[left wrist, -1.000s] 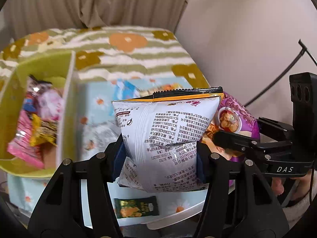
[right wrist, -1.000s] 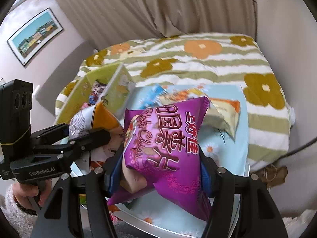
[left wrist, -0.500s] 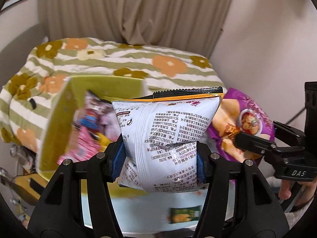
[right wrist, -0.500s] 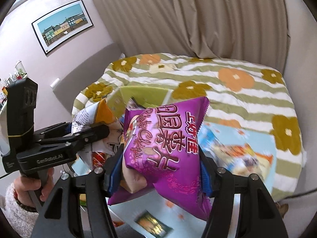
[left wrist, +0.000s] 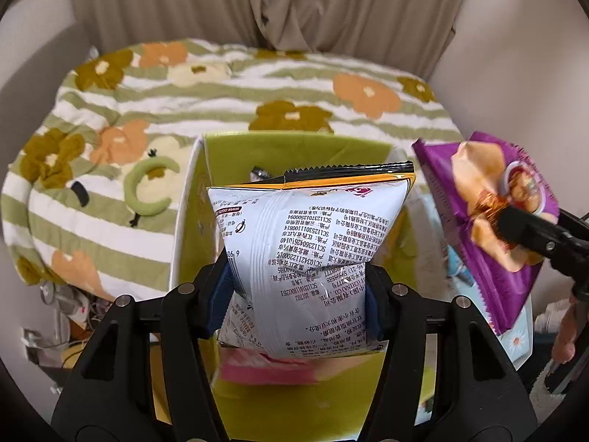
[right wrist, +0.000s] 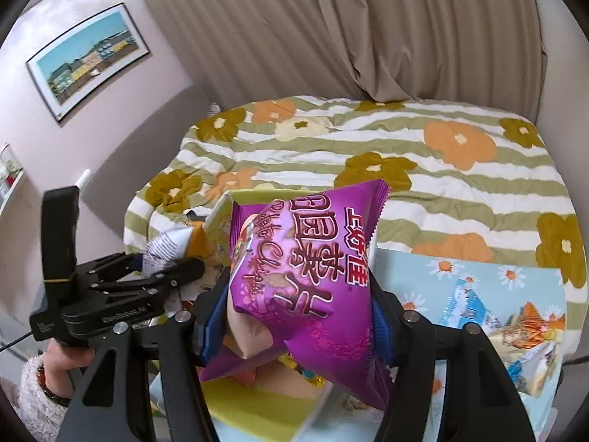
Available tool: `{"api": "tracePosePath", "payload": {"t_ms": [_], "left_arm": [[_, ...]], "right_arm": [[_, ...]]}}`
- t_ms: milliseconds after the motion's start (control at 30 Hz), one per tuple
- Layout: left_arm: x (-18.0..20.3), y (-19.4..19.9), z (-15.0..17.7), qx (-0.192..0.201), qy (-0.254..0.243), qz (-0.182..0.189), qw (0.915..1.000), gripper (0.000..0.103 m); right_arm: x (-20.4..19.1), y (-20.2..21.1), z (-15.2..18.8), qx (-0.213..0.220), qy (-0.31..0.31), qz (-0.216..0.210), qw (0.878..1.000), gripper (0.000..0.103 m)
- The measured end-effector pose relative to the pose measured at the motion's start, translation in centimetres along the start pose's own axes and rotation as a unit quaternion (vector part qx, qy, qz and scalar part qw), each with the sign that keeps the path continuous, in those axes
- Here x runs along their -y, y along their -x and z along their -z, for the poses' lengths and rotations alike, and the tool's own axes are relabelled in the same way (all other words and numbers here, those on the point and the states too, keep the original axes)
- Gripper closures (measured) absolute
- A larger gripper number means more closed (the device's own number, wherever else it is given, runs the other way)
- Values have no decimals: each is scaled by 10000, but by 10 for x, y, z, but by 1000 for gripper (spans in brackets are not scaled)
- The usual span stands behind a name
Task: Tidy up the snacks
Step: 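Carry both bags over the yellow-green box and open both tools to drop them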
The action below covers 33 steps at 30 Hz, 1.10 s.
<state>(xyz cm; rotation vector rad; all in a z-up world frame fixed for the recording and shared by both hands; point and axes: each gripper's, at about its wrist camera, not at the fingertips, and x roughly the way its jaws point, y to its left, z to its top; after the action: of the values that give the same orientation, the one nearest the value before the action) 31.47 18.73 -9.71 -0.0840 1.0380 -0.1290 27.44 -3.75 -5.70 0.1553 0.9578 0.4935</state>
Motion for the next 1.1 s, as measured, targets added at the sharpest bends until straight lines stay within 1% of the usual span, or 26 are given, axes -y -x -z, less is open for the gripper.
{"api": "tracePosePath", "payload": {"t_ms": [33, 67, 133, 167, 200, 300, 467, 567, 700, 867, 900, 967, 1000, 1033, 1100], "left_arm": [[-4, -10, -2, -84, 6, 11, 10000, 48], [-10, -18, -4, -173, 12, 31, 9998, 45], [-14, -31, -4, -291, -29, 115, 9995, 26], [-17, -35, -3, -292, -54, 91, 9995, 8], [-17, -35, -1, -268, -66, 93, 9996, 0], [-23, -34, 4, -261, -71, 230, 9994, 0], [-30, -23, 13, -194, -96, 248, 9995, 0], [-33, -17, 18, -183, -138, 163, 9996, 0], [-36, -13, 24, -193, -85, 121, 9997, 0], [-41, -13, 22, -170, -48, 35, 9998, 0], [-41, -13, 22, -169, -61, 20, 9998, 1], [-40, -15, 22, -201, -95, 1, 9998, 0], [-40, -16, 22, -216, -105, -1, 9997, 0], [-39, -17, 22, -235, -114, 5, 9997, 1], [-37, -20, 24, -287, -139, 25, 9995, 1]], "right_arm": [[0, -6, -1, -32, -57, 41, 10000, 43], [-1, -11, -2, -61, -106, 80, 9999, 43], [-2, -20, -1, -122, -180, 176, 9996, 43], [-3, -24, -2, -153, -201, 226, 9994, 43], [-4, -28, -2, -181, -228, 284, 9992, 43], [-5, -37, -2, -280, -312, 370, 9984, 43], [-11, -46, -3, -378, -356, 411, 9978, 42], [-16, -53, -7, -403, -342, 462, 9975, 41], [-19, -66, -17, -409, -316, 429, 9977, 41], [-17, -87, -24, -457, -370, 405, 9974, 39], [-16, -90, -25, -450, -410, 388, 9974, 37], [-14, -94, -26, -419, -490, 412, 9971, 25], [-12, -95, -26, -375, -521, 414, 9971, 12], [-12, -94, -25, -322, -520, 407, 9973, 6], [-13, -90, -23, -212, -443, 494, 9976, 3]]}}
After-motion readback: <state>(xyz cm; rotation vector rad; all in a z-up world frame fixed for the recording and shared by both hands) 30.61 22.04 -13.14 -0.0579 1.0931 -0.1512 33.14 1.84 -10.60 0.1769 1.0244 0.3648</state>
